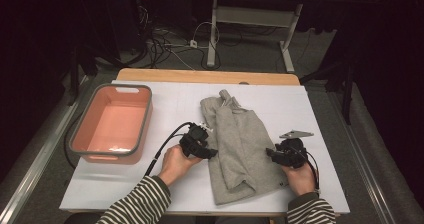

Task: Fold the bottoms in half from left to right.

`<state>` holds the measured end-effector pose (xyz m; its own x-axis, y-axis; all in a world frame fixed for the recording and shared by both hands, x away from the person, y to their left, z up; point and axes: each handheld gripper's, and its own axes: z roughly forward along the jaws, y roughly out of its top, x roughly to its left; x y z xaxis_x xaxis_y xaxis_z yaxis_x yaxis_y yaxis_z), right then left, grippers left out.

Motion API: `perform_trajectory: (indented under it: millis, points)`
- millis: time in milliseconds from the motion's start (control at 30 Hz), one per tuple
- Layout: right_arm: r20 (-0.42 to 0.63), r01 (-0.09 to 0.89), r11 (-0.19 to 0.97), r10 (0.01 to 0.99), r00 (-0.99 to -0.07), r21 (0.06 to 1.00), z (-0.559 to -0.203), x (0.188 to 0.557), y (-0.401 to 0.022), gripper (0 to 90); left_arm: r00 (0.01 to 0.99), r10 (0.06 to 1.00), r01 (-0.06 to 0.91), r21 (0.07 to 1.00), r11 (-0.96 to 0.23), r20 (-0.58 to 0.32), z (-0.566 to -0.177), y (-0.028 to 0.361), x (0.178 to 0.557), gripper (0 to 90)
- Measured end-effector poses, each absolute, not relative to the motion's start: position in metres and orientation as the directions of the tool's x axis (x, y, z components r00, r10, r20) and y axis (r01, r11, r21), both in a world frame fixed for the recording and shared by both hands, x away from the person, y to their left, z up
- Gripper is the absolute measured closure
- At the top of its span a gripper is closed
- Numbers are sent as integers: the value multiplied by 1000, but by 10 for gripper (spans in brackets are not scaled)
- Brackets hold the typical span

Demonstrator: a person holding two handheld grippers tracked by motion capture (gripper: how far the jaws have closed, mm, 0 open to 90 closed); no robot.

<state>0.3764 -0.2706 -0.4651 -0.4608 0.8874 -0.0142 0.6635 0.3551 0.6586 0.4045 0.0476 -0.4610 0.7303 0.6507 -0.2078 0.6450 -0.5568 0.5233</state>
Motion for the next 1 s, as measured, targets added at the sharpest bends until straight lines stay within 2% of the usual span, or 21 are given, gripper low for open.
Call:
perform_trajectory:
  millis: [67,233,300,333,367,567,1000]
  points:
    - [-13,664,353,888,-459,659,-465,376,-270,586,737,643,639,527,-561,-210,-462,46,403,535]
    - [9,664,350,881,-473,661,-466,373,-270,732,752,626,624,529,-576,-205,-462,41,400,668]
    - [17,667,352,877,-480,657,-466,372,-268,776,753,623,626,526,-576,-213,-462,41,400,756]
    - [17,668,355,876,-482,654,-466,372,-268,792,756,604,633,516,-577,-252,-463,43,402,800]
    - [17,667,359,874,-486,653,-465,372,-267,801,756,604,633,516,-577,-252,-463,43,402,817]
    - [11,664,373,867,-498,648,-465,371,-266,842,767,590,623,513,-591,-252,-462,43,404,839]
    - [39,657,400,836,-547,639,-460,360,-255,845,765,581,631,506,-588,-279,-453,61,404,843]
